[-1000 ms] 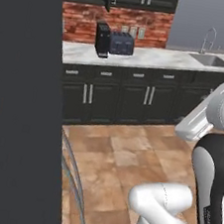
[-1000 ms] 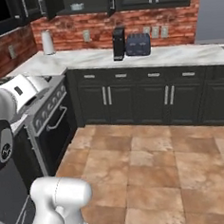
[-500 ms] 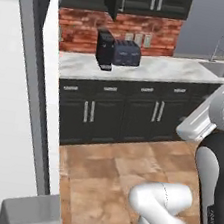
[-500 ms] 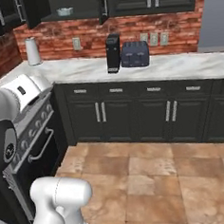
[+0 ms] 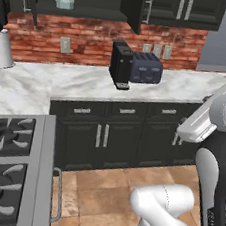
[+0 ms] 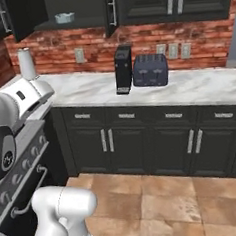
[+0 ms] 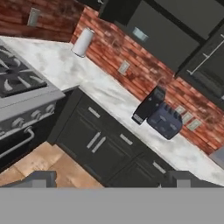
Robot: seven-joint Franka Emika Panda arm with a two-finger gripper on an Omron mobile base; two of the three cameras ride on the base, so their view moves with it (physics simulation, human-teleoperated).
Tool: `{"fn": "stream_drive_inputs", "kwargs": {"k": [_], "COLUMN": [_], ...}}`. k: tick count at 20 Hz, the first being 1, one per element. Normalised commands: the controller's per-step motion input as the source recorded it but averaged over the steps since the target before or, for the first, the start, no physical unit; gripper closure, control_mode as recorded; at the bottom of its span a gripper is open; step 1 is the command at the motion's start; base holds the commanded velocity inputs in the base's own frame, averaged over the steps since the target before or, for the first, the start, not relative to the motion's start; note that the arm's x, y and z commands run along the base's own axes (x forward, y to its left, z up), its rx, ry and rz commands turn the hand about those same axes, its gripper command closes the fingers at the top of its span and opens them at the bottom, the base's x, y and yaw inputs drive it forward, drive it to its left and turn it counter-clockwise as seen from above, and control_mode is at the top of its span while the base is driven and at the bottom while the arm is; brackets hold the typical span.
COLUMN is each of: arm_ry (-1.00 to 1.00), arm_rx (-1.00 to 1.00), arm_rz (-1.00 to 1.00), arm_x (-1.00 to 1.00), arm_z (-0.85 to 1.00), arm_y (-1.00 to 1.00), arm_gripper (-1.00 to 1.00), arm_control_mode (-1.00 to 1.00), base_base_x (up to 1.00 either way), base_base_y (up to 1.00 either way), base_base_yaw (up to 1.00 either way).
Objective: Retrieve the tupperware and aluminum foil from the cabinet and place them on the dining counter near the plate with sweet potato and lemon wedge to prepare for storing leftovers.
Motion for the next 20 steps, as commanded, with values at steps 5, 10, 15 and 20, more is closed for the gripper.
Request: {"fn": "stream_drive_inputs", "kwargs": {"k": [5,10,15,20], "arm_ry": [0.00,0.00,0.00,0.00], "arm_rx": [0.00,0.00,0.00,0.00], "arm_rz": [0.00,0.00,0.00,0.00], "arm_x": [0.00,0.00,0.00,0.00], "arm_z": [0.00,0.00,0.00,0.00], "arm_y": [0.00,0.00,0.00,0.00], "arm_gripper": [-1.00,-1.00,-1.00,-1.00], "arm_control_mode": [1.00,1.00,1.00,1.00], "base_base_x": [1.00,1.00,1.00,1.00], "base_base_y": [0.05,0.49,0.49,0.34], "base_base_yaw": [0.07,0.08,0.05,0.02]}}
